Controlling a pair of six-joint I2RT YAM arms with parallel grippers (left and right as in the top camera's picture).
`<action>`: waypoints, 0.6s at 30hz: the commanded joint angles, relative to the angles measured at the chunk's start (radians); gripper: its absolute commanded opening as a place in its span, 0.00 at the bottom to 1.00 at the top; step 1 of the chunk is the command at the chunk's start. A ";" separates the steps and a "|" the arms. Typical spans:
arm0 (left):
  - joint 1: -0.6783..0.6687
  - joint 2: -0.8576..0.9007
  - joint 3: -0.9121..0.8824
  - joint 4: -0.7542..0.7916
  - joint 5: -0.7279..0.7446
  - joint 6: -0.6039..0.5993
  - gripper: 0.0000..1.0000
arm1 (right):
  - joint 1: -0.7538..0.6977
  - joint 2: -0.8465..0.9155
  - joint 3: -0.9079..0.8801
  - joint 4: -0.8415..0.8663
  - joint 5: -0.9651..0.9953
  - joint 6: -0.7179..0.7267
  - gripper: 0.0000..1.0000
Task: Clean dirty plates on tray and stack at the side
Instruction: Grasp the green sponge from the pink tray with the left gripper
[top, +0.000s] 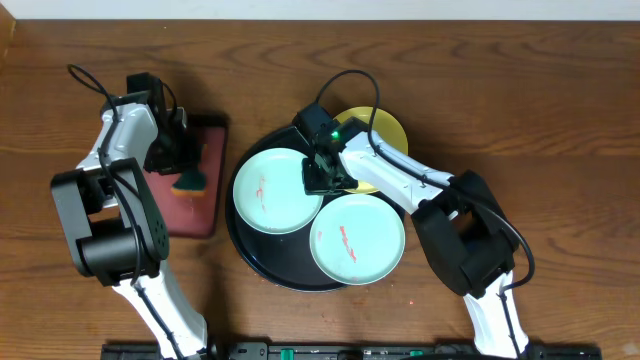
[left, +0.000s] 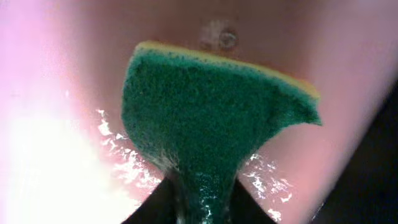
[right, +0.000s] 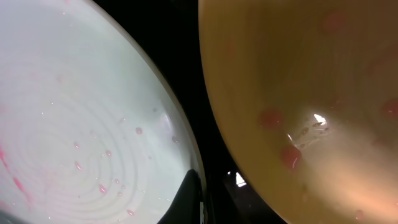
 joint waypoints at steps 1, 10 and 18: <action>0.001 0.040 -0.035 0.028 -0.013 -0.006 0.13 | -0.002 0.041 -0.008 0.002 0.021 -0.016 0.01; 0.001 0.024 -0.027 0.019 -0.013 -0.032 0.07 | -0.002 0.041 -0.008 0.003 0.021 -0.016 0.01; 0.001 -0.106 0.026 -0.064 -0.013 -0.032 0.08 | -0.003 0.041 -0.008 0.003 0.017 -0.016 0.01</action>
